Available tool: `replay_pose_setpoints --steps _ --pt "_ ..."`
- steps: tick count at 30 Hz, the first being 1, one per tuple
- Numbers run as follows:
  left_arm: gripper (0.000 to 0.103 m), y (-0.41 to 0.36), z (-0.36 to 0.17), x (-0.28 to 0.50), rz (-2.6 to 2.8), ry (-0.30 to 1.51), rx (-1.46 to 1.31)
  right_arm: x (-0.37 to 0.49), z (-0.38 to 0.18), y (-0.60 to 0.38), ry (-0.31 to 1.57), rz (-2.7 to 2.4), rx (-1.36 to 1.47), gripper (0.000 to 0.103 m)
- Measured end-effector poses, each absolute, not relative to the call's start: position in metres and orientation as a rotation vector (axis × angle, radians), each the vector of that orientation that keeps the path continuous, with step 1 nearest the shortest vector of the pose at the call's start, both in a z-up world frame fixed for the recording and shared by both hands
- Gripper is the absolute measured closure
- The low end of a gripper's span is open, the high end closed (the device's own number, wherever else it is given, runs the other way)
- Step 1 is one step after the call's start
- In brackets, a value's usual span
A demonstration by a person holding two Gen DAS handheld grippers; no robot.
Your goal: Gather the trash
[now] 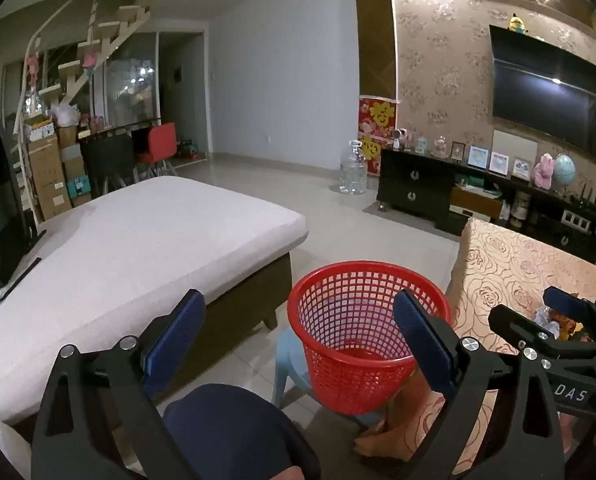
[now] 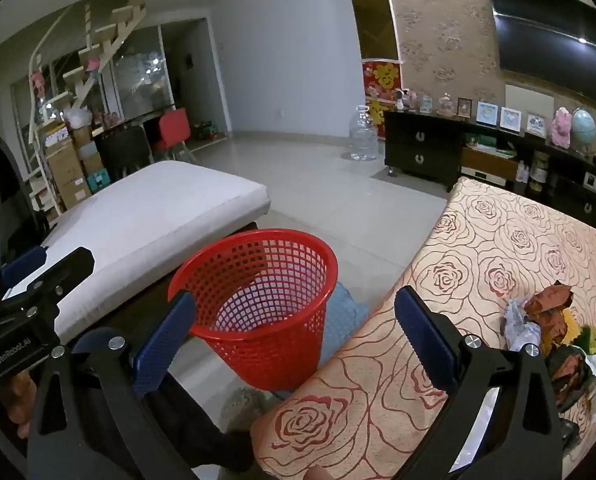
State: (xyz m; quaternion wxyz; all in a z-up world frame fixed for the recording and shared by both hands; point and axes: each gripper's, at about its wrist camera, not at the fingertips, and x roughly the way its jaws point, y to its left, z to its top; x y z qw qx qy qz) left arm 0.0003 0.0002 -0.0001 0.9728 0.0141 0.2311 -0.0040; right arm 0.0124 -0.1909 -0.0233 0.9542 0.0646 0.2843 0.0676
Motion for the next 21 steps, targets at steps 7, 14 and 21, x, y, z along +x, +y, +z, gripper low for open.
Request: replay_pose_setpoints --steps 7,14,21 --pt "0.012 0.0009 0.0017 -0.0011 -0.009 0.463 0.026 0.0119 -0.0226 -0.1897 0.569 0.14 0.131 0.007" --pt "0.012 0.0011 -0.0003 0.0008 -0.007 0.468 0.028 0.0138 -0.02 -0.1909 0.572 0.142 0.126 0.007" --pt "0.012 0.0 -0.0002 0.0003 -0.007 0.468 0.029 0.0106 -0.023 -0.1891 0.572 0.143 0.125 0.007"
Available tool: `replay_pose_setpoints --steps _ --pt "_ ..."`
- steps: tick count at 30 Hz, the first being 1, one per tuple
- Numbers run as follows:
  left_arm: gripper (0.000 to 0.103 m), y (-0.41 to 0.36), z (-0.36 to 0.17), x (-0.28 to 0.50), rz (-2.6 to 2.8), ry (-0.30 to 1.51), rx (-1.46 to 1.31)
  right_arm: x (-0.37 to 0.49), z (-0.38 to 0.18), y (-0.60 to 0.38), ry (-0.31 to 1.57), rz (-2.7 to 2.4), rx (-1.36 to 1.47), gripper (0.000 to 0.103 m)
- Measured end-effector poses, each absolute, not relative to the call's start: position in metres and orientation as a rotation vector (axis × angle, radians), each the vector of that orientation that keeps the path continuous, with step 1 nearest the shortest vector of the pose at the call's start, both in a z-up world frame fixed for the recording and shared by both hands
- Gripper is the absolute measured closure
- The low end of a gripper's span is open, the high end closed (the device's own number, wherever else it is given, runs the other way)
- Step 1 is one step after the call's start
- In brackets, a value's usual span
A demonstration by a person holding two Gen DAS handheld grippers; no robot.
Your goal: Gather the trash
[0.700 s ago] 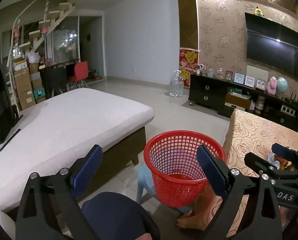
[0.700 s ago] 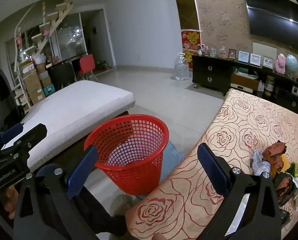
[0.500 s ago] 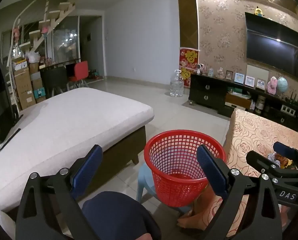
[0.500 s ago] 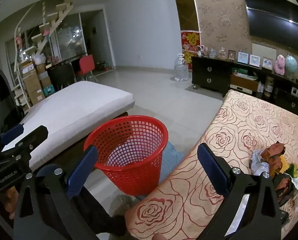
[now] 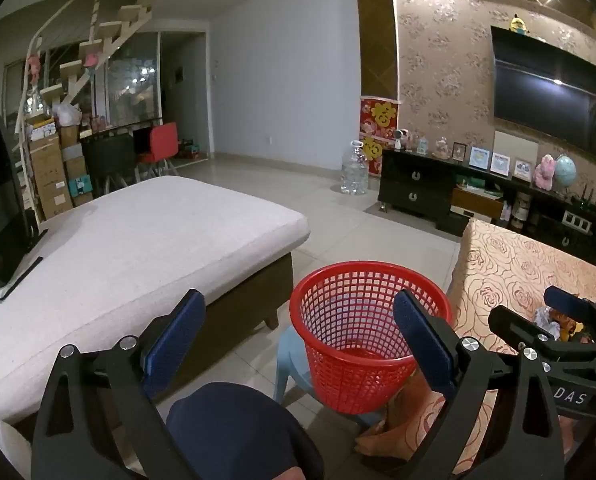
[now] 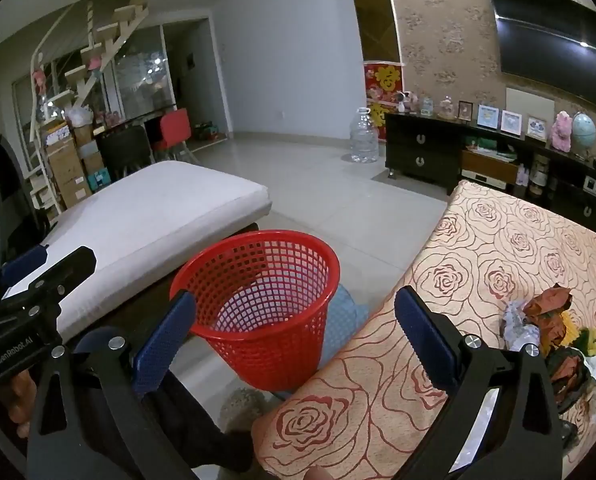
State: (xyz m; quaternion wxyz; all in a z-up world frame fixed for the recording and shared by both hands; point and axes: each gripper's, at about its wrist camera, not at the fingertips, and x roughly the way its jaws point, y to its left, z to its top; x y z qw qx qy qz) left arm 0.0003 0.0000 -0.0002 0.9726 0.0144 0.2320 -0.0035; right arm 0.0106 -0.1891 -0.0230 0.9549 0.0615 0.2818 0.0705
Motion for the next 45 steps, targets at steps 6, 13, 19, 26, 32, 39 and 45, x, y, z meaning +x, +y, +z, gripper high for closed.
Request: replay_pose_setpoints --steps 6,13,19,26,32,39,45 --pt "0.012 0.0002 -0.0001 0.0003 -0.008 0.468 0.028 0.0108 -0.0197 -0.1868 0.572 0.144 0.123 0.007" --pt "0.012 0.0002 -0.0001 0.0002 -0.008 0.467 0.028 0.0105 -0.0185 -0.1837 0.568 0.145 0.12 0.007" --pt "0.012 0.0002 -0.0001 0.0002 -0.008 0.467 0.028 0.0069 -0.0179 -0.1798 0.559 0.157 0.11 0.007" --pt "0.012 0.0002 -0.0001 0.0001 -0.008 0.466 0.028 0.0069 -0.0176 -0.1802 0.554 0.159 0.108 0.007" --pt "0.012 0.0002 -0.0001 0.0002 -0.007 0.467 0.027 0.0067 -0.0184 -0.1798 0.554 0.159 0.107 0.007" --pt "0.011 0.0 -0.0001 0.0 -0.008 0.467 0.027 0.0068 -0.0187 -0.1799 0.554 0.159 0.108 0.007" --pt "0.012 0.0003 -0.0001 0.0002 -0.008 0.468 0.027 0.0068 -0.0184 -0.1795 0.554 0.158 0.107 0.007"
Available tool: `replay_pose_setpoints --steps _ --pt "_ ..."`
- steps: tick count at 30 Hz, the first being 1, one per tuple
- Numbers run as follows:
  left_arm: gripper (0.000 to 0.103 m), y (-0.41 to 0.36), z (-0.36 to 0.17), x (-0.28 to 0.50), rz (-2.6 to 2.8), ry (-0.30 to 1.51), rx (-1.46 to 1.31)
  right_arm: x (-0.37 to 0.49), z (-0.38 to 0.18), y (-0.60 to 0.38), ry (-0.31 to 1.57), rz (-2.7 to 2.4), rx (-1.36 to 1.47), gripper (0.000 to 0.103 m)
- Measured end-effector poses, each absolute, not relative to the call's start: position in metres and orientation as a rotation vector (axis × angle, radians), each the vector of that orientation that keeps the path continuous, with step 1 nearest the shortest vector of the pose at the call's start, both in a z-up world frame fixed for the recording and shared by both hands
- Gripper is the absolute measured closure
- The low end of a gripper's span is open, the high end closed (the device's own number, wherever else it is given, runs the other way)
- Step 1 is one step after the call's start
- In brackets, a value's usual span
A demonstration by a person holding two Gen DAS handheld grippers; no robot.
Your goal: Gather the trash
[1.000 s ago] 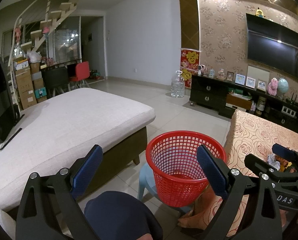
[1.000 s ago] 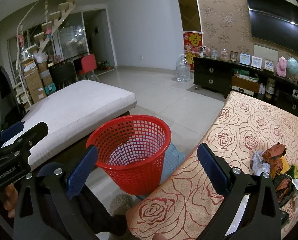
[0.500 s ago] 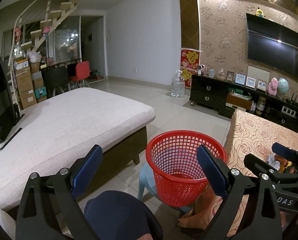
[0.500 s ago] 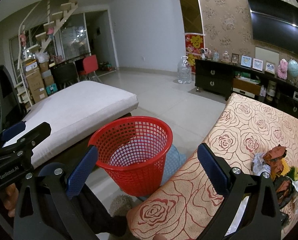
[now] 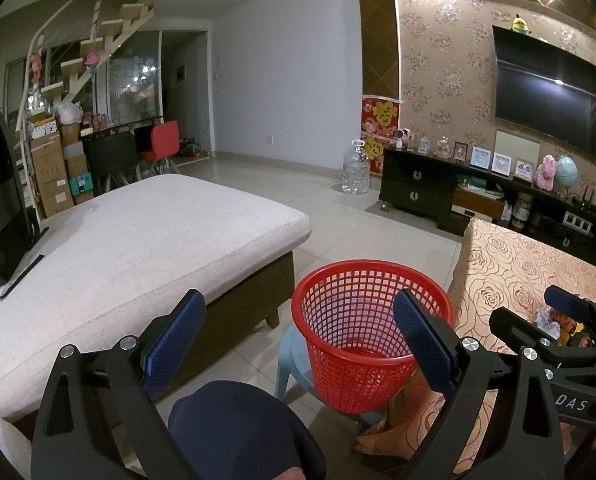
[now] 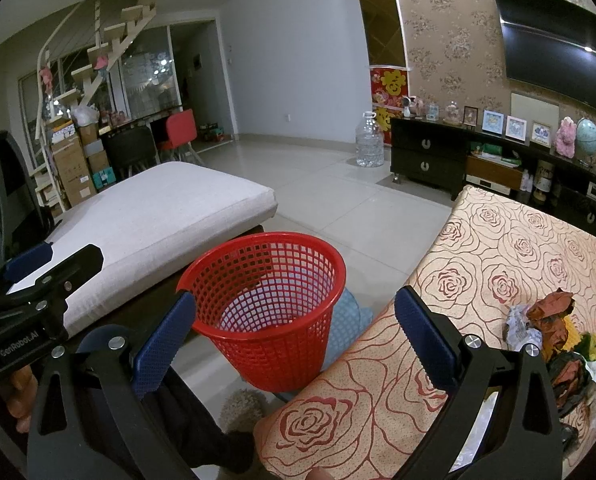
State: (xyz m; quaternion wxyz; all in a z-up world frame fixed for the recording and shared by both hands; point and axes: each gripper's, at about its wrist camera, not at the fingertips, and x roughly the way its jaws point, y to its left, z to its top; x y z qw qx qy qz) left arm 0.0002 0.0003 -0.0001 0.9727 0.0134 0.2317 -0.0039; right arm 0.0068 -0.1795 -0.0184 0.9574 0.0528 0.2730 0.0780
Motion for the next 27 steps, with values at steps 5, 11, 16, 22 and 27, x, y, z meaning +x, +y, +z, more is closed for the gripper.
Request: replay_pose_setpoints --steps 5,11,16,22,27 --pt "0.012 0.0002 -0.0001 0.0002 -0.008 0.468 0.027 0.0069 -0.0179 -0.1802 0.554 0.159 0.108 0.007" --pt "0.012 0.0003 -0.0001 0.0002 -0.008 0.468 0.026 0.0068 -0.0177 -0.18 0.554 0.158 0.108 0.007" --pt "0.012 0.0002 -0.0001 0.0003 -0.008 0.468 0.027 0.0069 -0.0174 -0.1799 0.554 0.158 0.108 0.007" --pt "0.012 0.0001 -0.0004 -0.0002 -0.01 0.47 0.027 0.0049 -0.015 -0.1807 0.55 0.155 0.108 0.007" --pt "0.012 0.0009 -0.002 -0.0012 -0.012 0.471 0.028 0.004 -0.0134 -0.1865 0.548 0.145 0.115 0.007"
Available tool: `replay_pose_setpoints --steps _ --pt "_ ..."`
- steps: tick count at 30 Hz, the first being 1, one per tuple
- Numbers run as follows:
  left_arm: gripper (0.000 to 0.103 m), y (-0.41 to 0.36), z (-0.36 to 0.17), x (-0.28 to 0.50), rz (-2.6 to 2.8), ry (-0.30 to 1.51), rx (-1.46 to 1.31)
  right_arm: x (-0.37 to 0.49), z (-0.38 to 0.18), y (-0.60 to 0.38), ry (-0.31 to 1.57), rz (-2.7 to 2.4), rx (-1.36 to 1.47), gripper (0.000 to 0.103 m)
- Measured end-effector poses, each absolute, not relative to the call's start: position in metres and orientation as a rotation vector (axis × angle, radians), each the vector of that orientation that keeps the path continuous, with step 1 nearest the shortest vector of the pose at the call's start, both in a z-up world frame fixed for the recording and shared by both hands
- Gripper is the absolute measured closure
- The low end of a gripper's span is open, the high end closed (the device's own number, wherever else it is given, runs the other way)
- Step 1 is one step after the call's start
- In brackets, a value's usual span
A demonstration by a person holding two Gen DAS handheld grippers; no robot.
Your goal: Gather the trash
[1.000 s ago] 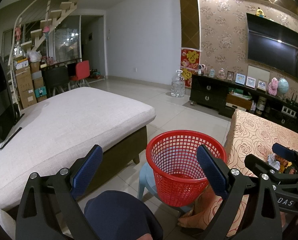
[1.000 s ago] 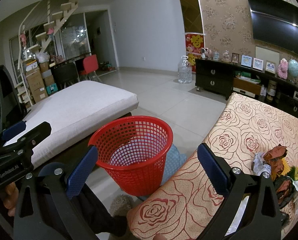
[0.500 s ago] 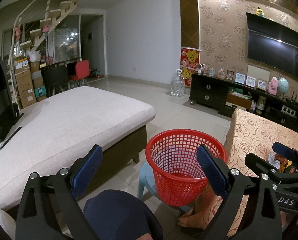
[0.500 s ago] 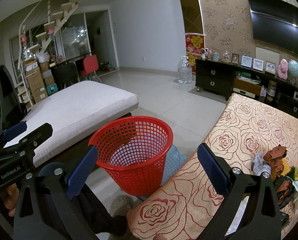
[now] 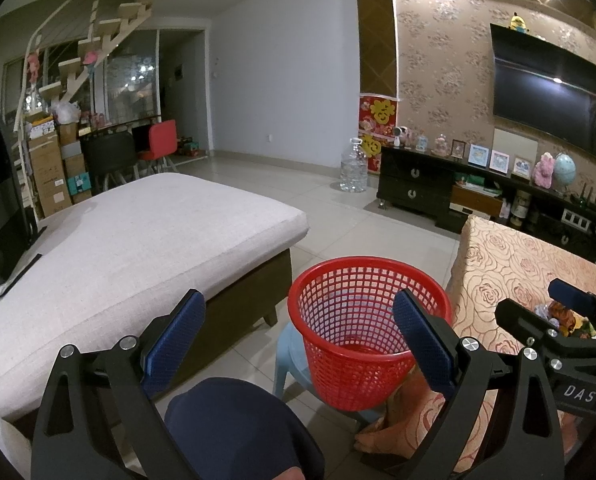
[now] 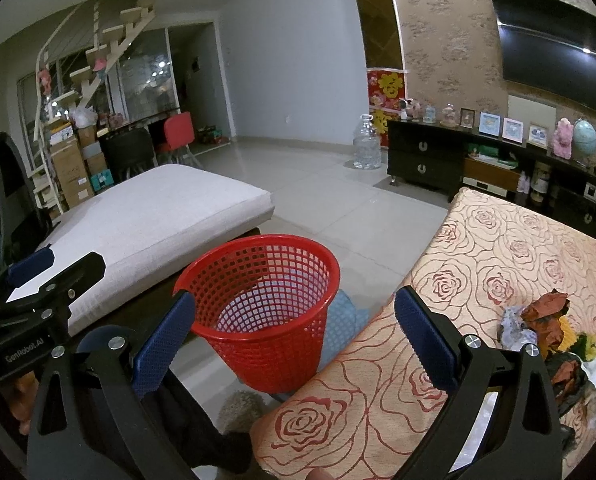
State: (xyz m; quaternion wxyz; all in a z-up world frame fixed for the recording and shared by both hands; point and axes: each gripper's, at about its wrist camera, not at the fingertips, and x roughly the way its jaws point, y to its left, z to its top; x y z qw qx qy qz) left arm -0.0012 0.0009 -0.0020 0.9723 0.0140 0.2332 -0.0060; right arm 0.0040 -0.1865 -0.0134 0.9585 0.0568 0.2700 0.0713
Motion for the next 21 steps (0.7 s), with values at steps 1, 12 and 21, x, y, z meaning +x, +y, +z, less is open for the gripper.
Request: replay_pose_setpoints --steps 1,12,21 --pt "0.012 -0.002 -0.003 0.0 -0.013 0.471 0.029 0.004 -0.013 -0.188 0.548 0.143 0.116 0.007" --pt "0.012 -0.022 -0.021 0.001 -0.09 0.502 0.046 -0.017 -0.009 -0.244 0.535 0.002 0.16 0.007" --pt "0.012 -0.063 -0.039 -0.004 -0.221 0.543 0.106 -0.063 -0.013 -0.321 0.531 -0.181 0.268 0.007"
